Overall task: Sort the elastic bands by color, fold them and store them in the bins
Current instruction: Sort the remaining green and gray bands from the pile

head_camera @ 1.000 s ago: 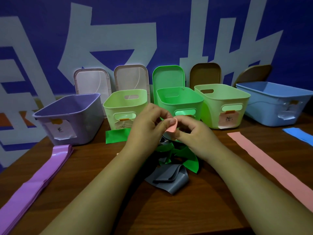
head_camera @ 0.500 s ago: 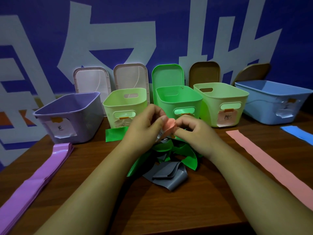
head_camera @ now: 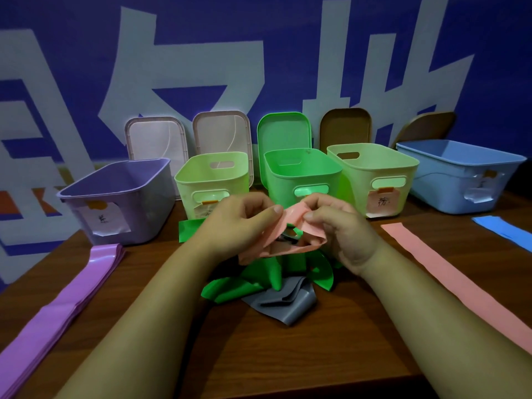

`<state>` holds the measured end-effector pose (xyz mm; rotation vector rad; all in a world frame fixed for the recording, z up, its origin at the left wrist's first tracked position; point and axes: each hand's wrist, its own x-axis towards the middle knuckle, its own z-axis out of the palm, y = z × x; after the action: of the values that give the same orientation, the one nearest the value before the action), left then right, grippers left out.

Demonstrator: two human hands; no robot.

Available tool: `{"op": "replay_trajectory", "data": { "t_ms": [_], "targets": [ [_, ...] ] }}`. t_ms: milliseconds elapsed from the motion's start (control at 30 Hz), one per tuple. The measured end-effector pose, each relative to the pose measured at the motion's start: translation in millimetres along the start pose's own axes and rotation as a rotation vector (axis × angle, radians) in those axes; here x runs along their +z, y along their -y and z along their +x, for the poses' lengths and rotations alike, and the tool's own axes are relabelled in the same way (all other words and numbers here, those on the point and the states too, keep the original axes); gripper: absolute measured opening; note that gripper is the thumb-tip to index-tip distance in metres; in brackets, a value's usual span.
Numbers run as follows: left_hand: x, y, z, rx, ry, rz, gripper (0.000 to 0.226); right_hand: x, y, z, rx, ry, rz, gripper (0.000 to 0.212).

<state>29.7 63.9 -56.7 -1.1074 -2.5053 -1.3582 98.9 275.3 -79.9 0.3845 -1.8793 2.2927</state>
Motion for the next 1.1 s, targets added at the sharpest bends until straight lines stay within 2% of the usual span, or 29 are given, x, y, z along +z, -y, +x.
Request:
{"op": "replay_trajectory", "data": {
  "t_ms": [67, 133, 300, 367, 467, 533, 567, 633, 667, 700, 767, 867, 967, 1100],
  "targets": [
    [-5, 4, 1, -0.043, 0.026, 0.074, 0.033, 0, 1, -1, 0.005, -0.021, -0.047, 0.015],
    [-9, 4, 1, -0.068, 0.008, 0.021, 0.035, -2, 1, 0, 0.015, -0.049, -0.052, 0.018],
    [-17, 4, 0, -0.093, -0.105, -0.515, 0.008, -4, 2, -2, 0.052, 0.038, -0.042, 0.014],
    [-19, 4, 0, -0.077, -0.084, -0.647, 0.012, -5, 3, -3, 0.068, 0.082, -0.013, 0.015],
    [-19, 0, -2, -0.071, -0.103, -0.726, 0.023, -6, 7, -5, 0.093, 0.088, 0.065, 0.018],
    [-23, 2, -1, -0.062, -0.164, -0.617, 0.022, -8, 9, -4, 0.108, 0.068, 0.123, 0.018],
    [-25, 7, 0, -0.025, -0.218, -0.392, 0.019, -8, 9, -4, 0.115, 0.053, 0.125, 0.015],
    [-28, 15, 1, 0.052, -0.273, 0.234, 0.016, -8, 8, -2, 0.144, 0.003, 0.083, 0.016],
    [-27, 16, 0, 0.066, -0.289, 0.437, 0.019, -7, 7, -1, 0.160, -0.016, 0.061, 0.019],
    [-26, 15, -1, 0.060, -0.304, 0.523, 0.022, -6, 6, -2, 0.176, -0.027, 0.047, 0.022],
    [-27, 13, 0, 0.054, -0.304, 0.519, 0.026, -5, 5, -2, 0.194, -0.029, 0.037, 0.022],
    [-26, 19, 6, 0.041, -0.206, 0.481, 0.031, -7, 5, -1, 0.181, -0.020, 0.057, 0.012],
    [-15, 18, 8, 0.036, -0.225, 0.457, 0.020, -7, 3, 1, 0.168, -0.054, 0.031, 0.013],
    [0, -9, -1, -0.004, -0.198, 0.011, 0.025, -4, -5, 5, 0.135, -0.088, 0.002, 0.021]
  ]
}}
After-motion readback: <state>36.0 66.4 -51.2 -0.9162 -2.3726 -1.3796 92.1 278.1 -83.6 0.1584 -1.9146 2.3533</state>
